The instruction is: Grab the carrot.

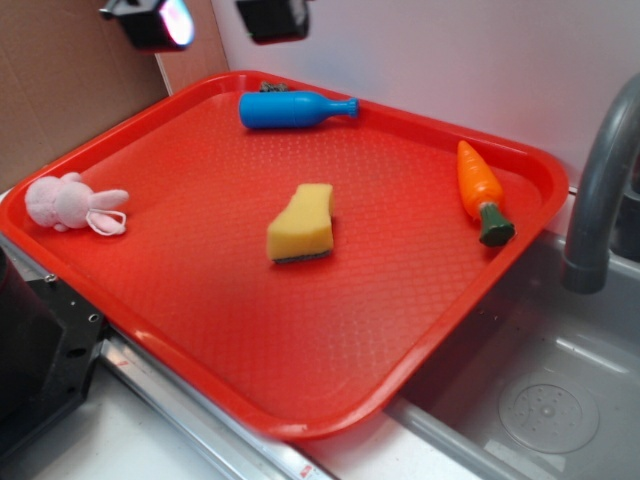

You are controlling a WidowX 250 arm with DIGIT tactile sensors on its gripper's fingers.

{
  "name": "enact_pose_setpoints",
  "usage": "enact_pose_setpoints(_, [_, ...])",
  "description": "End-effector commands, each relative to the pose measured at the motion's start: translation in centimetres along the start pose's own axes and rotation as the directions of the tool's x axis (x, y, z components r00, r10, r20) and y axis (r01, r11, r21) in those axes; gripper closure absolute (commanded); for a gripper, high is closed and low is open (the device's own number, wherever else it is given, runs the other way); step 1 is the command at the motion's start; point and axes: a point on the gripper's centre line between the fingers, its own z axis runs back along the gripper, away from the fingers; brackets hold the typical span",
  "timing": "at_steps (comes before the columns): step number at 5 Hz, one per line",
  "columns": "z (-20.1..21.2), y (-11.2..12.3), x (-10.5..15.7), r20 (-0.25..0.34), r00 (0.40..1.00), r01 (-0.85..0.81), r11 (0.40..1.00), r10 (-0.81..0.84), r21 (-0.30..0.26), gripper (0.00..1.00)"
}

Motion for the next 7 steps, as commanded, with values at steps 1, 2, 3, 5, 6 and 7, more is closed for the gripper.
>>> enact_pose_setpoints(1, [-5.6,-4.8,4.0,0.030,0.999,-0.033,0.999,0.033,0.013,0.00])
enact_pose_setpoints(2, [-7.6,-6.3,4.7,0.023,1.000,-0.009,1.000,0.009,0.015,0.00])
enact_pose_setpoints(3, [-9.8,-7.7,4.9,-0.005,1.000,-0.018,1.000,0.018,0.000,0.00])
enact_pose_setpoints(5, [-15.3,-10.5,4.6,-0.018,1.000,-0.017,0.998,0.016,-0.053,0.00])
enact_pose_setpoints(6, [-17.0,-10.9,3.8,-0.092,0.996,0.014,1.000,-0.015,-0.019,0.00])
enact_pose_setpoints(7, [-15.0,-9.9,3.9,-0.188,0.982,0.017,0.996,-0.033,-0.084,1.00])
